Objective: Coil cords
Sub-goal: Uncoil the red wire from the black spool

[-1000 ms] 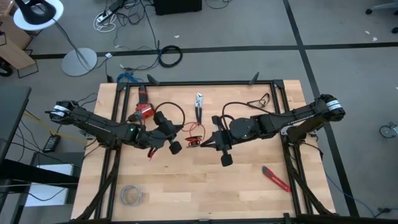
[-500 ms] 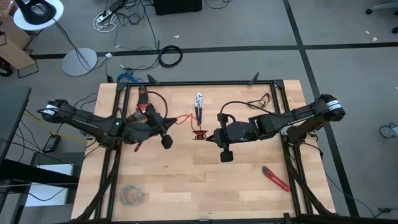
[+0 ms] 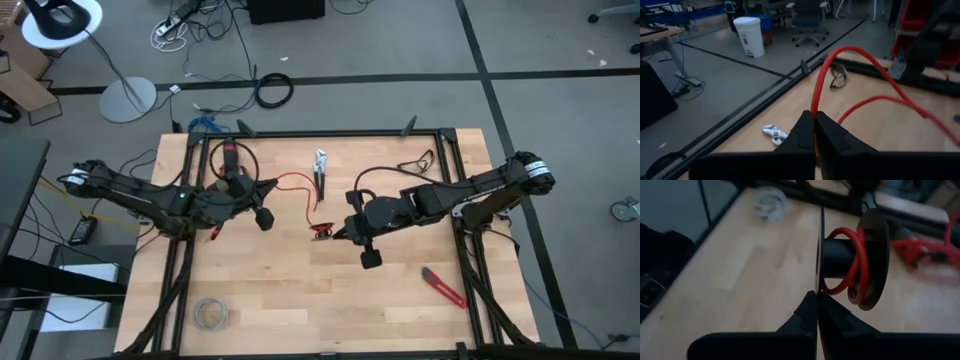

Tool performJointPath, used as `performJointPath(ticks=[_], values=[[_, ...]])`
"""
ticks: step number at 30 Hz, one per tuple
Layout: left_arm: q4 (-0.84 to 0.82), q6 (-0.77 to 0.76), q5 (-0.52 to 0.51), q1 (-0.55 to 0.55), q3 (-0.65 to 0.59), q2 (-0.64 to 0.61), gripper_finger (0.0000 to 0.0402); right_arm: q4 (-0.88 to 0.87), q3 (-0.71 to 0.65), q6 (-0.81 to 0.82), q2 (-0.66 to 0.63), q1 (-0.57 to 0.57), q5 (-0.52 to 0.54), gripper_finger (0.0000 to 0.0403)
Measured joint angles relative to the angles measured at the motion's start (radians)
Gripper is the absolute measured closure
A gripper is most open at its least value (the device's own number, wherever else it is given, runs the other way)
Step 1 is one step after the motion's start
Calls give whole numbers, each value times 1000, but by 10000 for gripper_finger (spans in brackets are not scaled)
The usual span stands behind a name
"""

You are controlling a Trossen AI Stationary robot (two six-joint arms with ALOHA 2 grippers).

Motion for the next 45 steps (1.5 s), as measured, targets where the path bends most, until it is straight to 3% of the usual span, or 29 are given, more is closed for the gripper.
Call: performJointPath(ticks=[6, 16, 29, 45], values=[[-69, -79, 2, 0, 0, 53, 399, 138, 0, -74, 0, 24, -68, 403], [-78, -164, 51, 0, 0, 160, 399, 239, 0, -135, 0, 25, -53, 403], [-21, -190, 124, -1, 0, 263, 399, 284, 0, -196, 0, 25, 87, 403], [-7, -222, 167, -16, -2, 300, 399, 224, 0, -205, 0, 22, 236, 403]])
